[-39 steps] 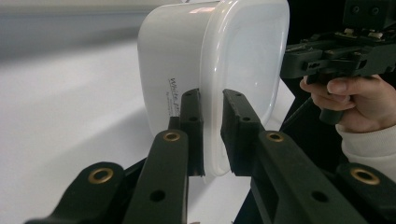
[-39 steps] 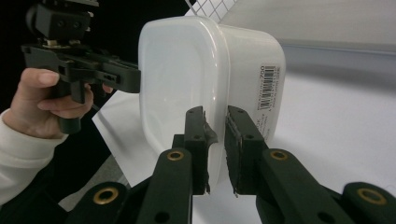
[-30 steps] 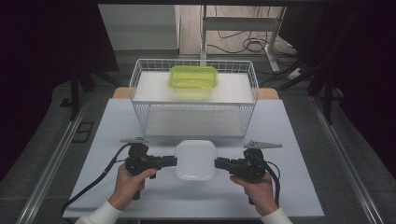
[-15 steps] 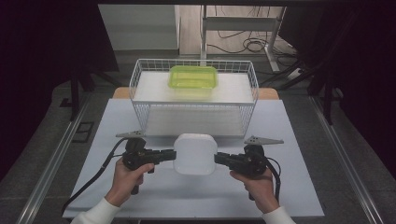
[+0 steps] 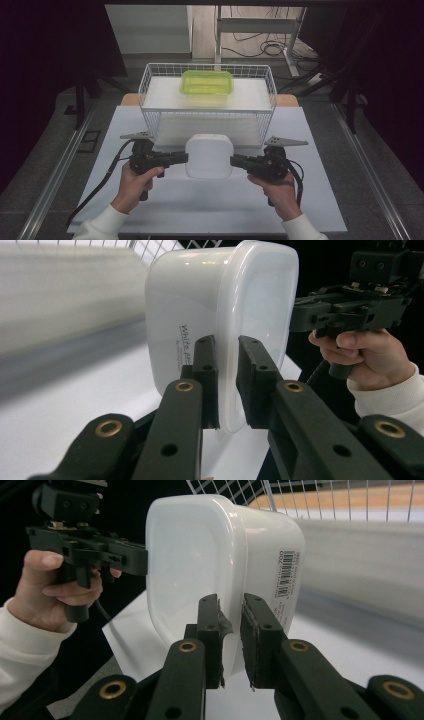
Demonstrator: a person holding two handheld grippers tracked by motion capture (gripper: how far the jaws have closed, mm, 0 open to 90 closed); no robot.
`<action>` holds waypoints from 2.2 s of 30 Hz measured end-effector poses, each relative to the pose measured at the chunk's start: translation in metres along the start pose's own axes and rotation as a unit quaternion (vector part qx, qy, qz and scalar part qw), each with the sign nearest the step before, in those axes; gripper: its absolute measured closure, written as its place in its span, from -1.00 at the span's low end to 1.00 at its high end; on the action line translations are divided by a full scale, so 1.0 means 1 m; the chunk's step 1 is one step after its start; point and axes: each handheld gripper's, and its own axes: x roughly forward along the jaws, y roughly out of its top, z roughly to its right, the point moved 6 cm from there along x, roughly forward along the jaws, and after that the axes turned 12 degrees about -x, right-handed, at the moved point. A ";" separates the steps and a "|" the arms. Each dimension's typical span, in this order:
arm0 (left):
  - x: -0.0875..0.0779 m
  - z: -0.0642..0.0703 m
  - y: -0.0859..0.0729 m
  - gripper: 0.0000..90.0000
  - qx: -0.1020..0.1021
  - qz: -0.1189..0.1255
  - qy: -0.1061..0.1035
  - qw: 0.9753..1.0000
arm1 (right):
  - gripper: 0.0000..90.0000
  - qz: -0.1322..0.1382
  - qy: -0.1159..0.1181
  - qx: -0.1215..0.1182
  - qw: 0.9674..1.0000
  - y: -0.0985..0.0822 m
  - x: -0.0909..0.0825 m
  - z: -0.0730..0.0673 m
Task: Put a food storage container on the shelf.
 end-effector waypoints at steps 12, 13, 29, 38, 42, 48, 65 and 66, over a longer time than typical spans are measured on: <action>-0.011 0.014 0.034 0.76 0.018 0.021 0.000 1.000 | 0.75 0.017 -0.001 -0.016 1.000 0.038 -0.005 0.001; -0.012 0.014 0.036 0.76 0.018 0.022 -0.001 1.000 | 0.75 0.019 -0.002 -0.018 1.000 0.041 -0.005 0.001; -0.020 0.026 0.093 0.76 0.028 0.046 -0.013 0.998 | 0.75 0.043 -0.005 -0.032 0.999 0.098 -0.009 0.013; -0.025 0.033 0.133 0.76 0.031 0.054 -0.021 0.998 | 0.75 0.054 -0.005 -0.037 0.998 0.136 -0.011 0.022; -0.027 0.032 0.153 0.76 0.029 0.058 -0.024 0.998 | 0.75 0.058 -0.002 -0.036 0.998 0.155 -0.009 0.028; -0.027 0.028 0.180 0.76 0.033 0.057 -0.018 0.998 | 0.76 0.058 0.005 -0.025 0.998 0.177 -0.002 0.043; -0.014 -0.001 0.219 0.76 -0.018 0.048 0.002 0.999 | 0.76 0.042 0.014 0.037 0.998 0.197 0.029 0.087; -0.013 -0.003 0.220 0.76 -0.023 0.049 0.001 0.999 | 0.76 0.041 0.015 0.040 0.998 0.197 0.031 0.090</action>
